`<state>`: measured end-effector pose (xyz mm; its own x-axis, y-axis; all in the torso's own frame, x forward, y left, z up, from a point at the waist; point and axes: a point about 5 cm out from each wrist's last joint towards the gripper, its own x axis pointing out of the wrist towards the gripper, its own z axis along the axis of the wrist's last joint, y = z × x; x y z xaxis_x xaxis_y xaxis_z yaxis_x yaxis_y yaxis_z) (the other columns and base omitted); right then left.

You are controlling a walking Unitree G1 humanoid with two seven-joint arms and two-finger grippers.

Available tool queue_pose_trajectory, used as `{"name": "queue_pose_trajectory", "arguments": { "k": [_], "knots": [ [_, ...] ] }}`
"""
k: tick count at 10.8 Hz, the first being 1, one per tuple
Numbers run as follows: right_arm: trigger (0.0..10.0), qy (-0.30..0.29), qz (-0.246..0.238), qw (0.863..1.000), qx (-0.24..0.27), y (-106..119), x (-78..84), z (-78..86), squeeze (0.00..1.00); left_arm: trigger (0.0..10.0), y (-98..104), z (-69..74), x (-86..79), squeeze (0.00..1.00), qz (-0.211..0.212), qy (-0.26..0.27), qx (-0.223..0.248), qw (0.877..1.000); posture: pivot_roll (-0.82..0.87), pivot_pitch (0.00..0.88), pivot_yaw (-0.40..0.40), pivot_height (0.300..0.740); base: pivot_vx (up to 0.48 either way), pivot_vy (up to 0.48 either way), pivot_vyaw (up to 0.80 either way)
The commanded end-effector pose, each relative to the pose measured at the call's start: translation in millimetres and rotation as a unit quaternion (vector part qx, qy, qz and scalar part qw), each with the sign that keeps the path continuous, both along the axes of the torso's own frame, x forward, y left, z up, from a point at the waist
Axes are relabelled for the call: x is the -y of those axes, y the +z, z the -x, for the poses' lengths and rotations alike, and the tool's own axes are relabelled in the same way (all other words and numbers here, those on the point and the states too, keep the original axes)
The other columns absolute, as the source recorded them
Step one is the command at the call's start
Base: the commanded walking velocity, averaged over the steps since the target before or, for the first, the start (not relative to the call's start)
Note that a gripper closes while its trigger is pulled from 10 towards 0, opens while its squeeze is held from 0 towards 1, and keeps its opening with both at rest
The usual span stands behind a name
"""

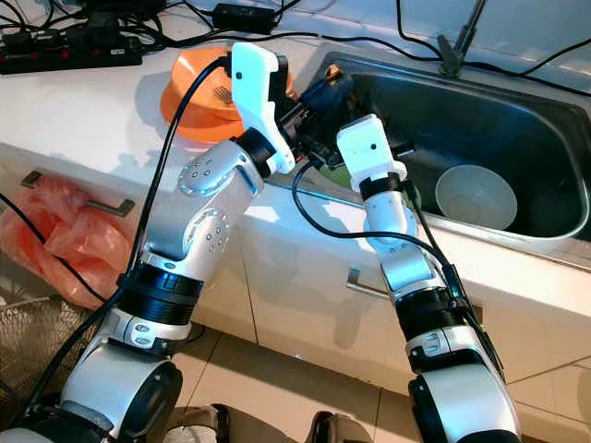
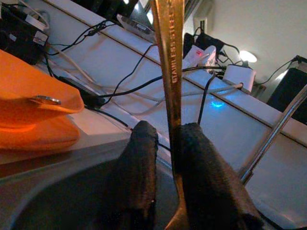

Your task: Kitchen organization

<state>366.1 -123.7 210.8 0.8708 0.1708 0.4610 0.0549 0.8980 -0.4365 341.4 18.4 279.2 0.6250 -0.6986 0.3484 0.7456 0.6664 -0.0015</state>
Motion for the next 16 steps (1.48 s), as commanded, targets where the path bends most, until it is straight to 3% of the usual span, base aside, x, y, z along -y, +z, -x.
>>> {"name": "queue_pose_trajectory", "arguments": {
  "k": [1, 8, 9, 16],
  "knots": [
    [0.0, -0.006, -0.010, 1.000, -0.008, -1.9, 4.4, 0.1, 0.00, 10.0, 9.1, 1.9, 4.4, 0.00, 0.000, -0.008, 0.019, 1.000, 0.06, 0.128, -0.023, 0.740, 0.000, 0.000, 0.00],
    [0.0, -0.008, -0.014, 1.000, -0.010, -3.0, 2.9, -0.6, 0.00, 10.0, 3.0, 1.1, 4.8, 0.00, -0.009, -0.006, 0.010, 1.000, 0.07, 0.122, -0.017, 0.740, 0.000, 0.000, 0.00],
    [0.0, -0.010, -0.014, 1.000, -0.010, -3.1, 3.6, -0.7, 0.00, 10.0, 3.2, 0.5, 4.9, 1.00, -0.002, -0.003, 0.007, 1.000, 0.07, 0.122, -0.017, 0.740, 0.000, 0.000, 0.00],
    [0.0, -0.027, -0.018, 0.999, -0.020, -5.5, 9.5, -2.5, 0.00, 10.0, 2.2, 0.4, -1.3, 1.00, -0.011, 0.007, 0.014, 1.000, 0.07, 0.132, -0.024, 0.740, 0.000, 0.000, 0.00]
  ]
}}
